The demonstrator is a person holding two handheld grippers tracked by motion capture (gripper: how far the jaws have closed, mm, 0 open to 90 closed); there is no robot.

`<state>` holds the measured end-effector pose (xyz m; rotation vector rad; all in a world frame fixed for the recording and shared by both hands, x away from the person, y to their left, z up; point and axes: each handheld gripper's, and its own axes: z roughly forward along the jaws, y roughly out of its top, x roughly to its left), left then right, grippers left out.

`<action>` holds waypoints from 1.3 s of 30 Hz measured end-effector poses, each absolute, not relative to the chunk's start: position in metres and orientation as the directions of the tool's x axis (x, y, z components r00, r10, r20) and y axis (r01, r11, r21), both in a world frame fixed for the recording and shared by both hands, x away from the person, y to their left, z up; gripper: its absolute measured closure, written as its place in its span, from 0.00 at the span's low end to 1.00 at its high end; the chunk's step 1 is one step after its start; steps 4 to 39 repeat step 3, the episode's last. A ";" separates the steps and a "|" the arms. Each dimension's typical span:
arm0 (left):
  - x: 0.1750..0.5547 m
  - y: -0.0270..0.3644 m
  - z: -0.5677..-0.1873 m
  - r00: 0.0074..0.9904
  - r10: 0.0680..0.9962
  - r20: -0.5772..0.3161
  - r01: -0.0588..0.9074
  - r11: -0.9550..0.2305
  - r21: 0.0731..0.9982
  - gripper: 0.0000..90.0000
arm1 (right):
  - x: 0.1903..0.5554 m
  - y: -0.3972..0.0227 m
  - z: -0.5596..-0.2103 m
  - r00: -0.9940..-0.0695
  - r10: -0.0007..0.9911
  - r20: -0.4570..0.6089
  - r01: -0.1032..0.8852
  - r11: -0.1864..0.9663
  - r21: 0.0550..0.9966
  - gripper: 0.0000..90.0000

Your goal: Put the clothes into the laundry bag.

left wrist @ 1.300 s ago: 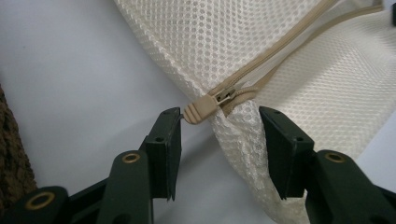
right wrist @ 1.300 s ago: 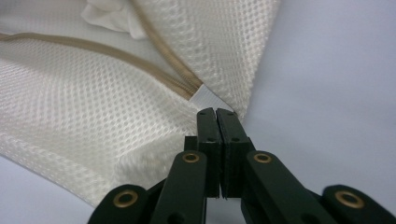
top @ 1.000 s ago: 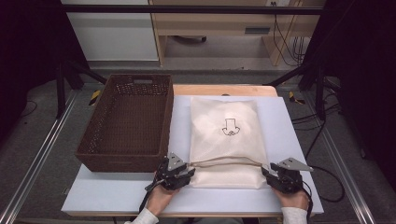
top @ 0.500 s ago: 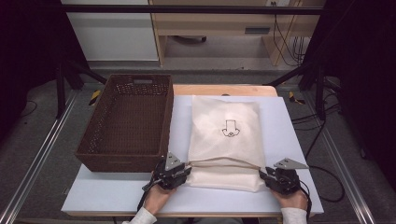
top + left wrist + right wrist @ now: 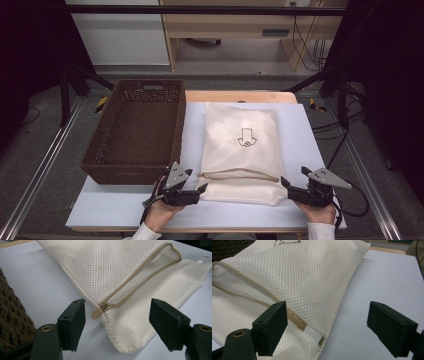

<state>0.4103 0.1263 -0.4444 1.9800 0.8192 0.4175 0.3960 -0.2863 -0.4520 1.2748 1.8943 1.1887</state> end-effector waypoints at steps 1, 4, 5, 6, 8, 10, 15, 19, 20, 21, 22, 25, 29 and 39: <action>0.410 0.127 -0.444 0.721 0.692 -0.035 0.379 -0.351 0.856 0.31 | 0.395 -0.287 -0.451 -0.391 0.920 0.029 0.424 0.153 0.893 0.18; 0.409 0.130 -0.444 0.721 0.691 -0.039 0.381 -0.349 0.856 0.31 | 0.396 -0.290 -0.451 -0.389 0.921 0.031 0.422 0.148 0.895 0.17; 0.409 0.130 -0.444 0.721 0.691 -0.039 0.381 -0.349 0.856 0.31 | 0.396 -0.290 -0.451 -0.389 0.921 0.031 0.422 0.148 0.895 0.17; 0.409 0.130 -0.444 0.721 0.691 -0.039 0.381 -0.349 0.856 0.31 | 0.396 -0.290 -0.451 -0.389 0.921 0.031 0.422 0.148 0.895 0.17; 0.409 0.130 -0.444 0.721 0.691 -0.039 0.381 -0.349 0.856 0.31 | 0.396 -0.290 -0.451 -0.389 0.921 0.031 0.422 0.148 0.895 0.17; 0.409 0.130 -0.444 0.721 0.691 -0.039 0.381 -0.349 0.856 0.31 | 0.396 -0.290 -0.451 -0.389 0.921 0.031 0.422 0.148 0.895 0.17; 0.409 0.130 -0.444 0.721 0.691 -0.039 0.381 -0.349 0.856 0.31 | 0.396 -0.290 -0.451 -0.389 0.921 0.031 0.422 0.148 0.895 0.17; 0.409 0.130 -0.444 0.721 0.691 -0.039 0.381 -0.349 0.856 0.31 | 0.396 -0.290 -0.451 -0.389 0.921 0.031 0.422 0.148 0.895 0.17; 0.409 0.130 -0.444 0.721 0.691 -0.039 0.381 -0.349 0.856 0.31 | 0.396 -0.290 -0.451 -0.389 0.921 0.031 0.422 0.148 0.895 0.17; 0.409 0.130 -0.444 0.721 0.691 -0.039 0.381 -0.349 0.856 0.31 | 0.396 -0.290 -0.451 -0.389 0.921 0.031 0.422 0.148 0.895 0.17; 0.409 0.130 -0.444 0.721 0.691 -0.039 0.381 -0.349 0.856 0.31 | 0.396 -0.290 -0.451 -0.389 0.921 0.031 0.422 0.148 0.895 0.17; 0.409 0.130 -0.444 0.721 0.691 -0.039 0.381 -0.349 0.856 0.31 | 0.396 -0.290 -0.451 -0.389 0.921 0.031 0.422 0.148 0.895 0.17; 0.409 0.130 -0.444 0.721 0.691 -0.039 0.381 -0.349 0.856 0.31 | 0.396 -0.290 -0.451 -0.389 0.921 0.031 0.422 0.148 0.895 0.17; 0.409 0.130 -0.444 0.721 0.691 -0.039 0.381 -0.349 0.856 0.31 | 0.396 -0.290 -0.451 -0.389 0.921 0.031 0.422 0.148 0.895 0.17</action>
